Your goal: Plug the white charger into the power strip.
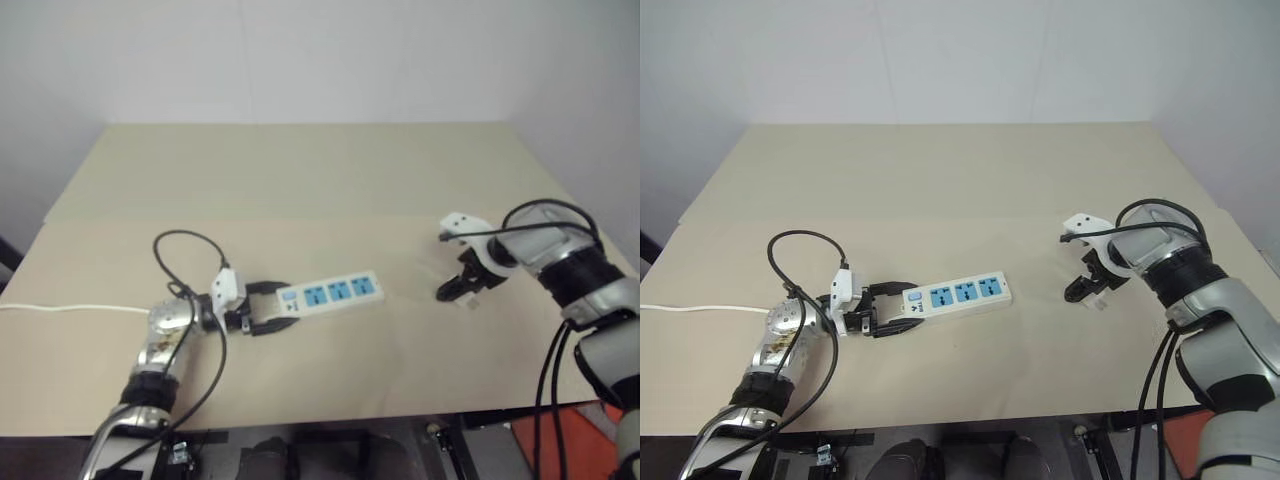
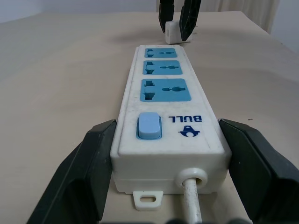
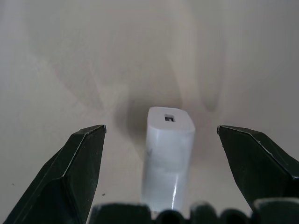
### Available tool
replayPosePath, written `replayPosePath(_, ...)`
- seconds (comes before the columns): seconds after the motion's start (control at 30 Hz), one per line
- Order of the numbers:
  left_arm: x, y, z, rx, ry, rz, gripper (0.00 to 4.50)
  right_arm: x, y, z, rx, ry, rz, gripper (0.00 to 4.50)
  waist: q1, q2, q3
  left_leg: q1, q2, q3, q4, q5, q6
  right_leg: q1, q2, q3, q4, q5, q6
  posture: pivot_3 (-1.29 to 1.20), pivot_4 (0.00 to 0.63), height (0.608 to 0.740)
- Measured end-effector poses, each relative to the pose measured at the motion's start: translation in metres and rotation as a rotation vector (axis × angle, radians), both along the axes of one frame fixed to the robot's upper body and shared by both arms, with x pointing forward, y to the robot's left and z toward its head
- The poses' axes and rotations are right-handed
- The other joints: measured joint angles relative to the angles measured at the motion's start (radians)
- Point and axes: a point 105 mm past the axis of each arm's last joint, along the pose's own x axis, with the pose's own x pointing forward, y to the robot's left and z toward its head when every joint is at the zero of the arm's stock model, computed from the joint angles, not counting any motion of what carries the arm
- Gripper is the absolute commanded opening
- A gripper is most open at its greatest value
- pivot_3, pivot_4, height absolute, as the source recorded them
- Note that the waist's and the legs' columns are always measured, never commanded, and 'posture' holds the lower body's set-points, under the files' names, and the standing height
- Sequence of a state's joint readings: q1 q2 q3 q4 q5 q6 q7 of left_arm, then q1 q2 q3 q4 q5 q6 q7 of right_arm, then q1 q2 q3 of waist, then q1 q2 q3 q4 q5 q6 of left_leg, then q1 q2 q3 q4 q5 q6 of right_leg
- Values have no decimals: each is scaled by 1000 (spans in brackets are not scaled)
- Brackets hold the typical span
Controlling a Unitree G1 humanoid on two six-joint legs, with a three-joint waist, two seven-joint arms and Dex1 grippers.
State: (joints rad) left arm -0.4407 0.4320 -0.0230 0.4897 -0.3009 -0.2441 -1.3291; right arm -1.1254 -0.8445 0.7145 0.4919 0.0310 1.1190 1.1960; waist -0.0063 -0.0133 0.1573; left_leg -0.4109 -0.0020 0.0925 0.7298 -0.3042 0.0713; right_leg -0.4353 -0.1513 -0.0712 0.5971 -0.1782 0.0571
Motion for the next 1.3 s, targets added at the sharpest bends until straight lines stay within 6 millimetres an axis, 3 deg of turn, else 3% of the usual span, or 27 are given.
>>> replayPosePath(0.03,0,0,0,0,0,1,3209,0,0,-1,-1,2,-4,4500,0,0,0,0,0,0,0,0,0,0,0,0,0,0,0,0,150,740)
replayPosePath(0.17,-1,1,-1,0,1,3,3209,2,-1,-5,3,10,-19,3656,-3,0,0,1,0,0,0,0,0,1,0,0,0,0,0,0,150,740)
replayPosePath(0.4,-1,2,-1,2,1,6,3209,5,-3,-9,-8,8,-31,1180,-7,0,0,1,0,0,0,0,0,1,0,0,0,0,0,0,150,740)
replayPosePath(0.67,-1,2,-1,3,1,8,3209,6,-3,-5,-32,-7,-6,1107,-7,0,0,1,0,0,0,0,0,1,0,0,0,0,0,0,150,740)
replayPosePath(0.8,-5,2,1,9,7,-32,3209,-2,8,13,-3,-112,173,1107,-4,0,0,0,0,0,0,0,0,1,0,-1,-1,0,0,0,150,740)
replayPosePath(1.03,-9,3,2,51,23,-93,3209,-35,75,62,412,-520,619,1107,-6,0,0,8,1,-1,0,0,-1,10,2,-2,-2,0,0,0,150,740)
replayPosePath(1.3,-14,3,3,68,25,-135,3209,-58,133,60,932,-710,731,1107,-6,0,0,11,1,-2,-1,0,-1,12,2,-1,-2,1,-1,0,150,740)
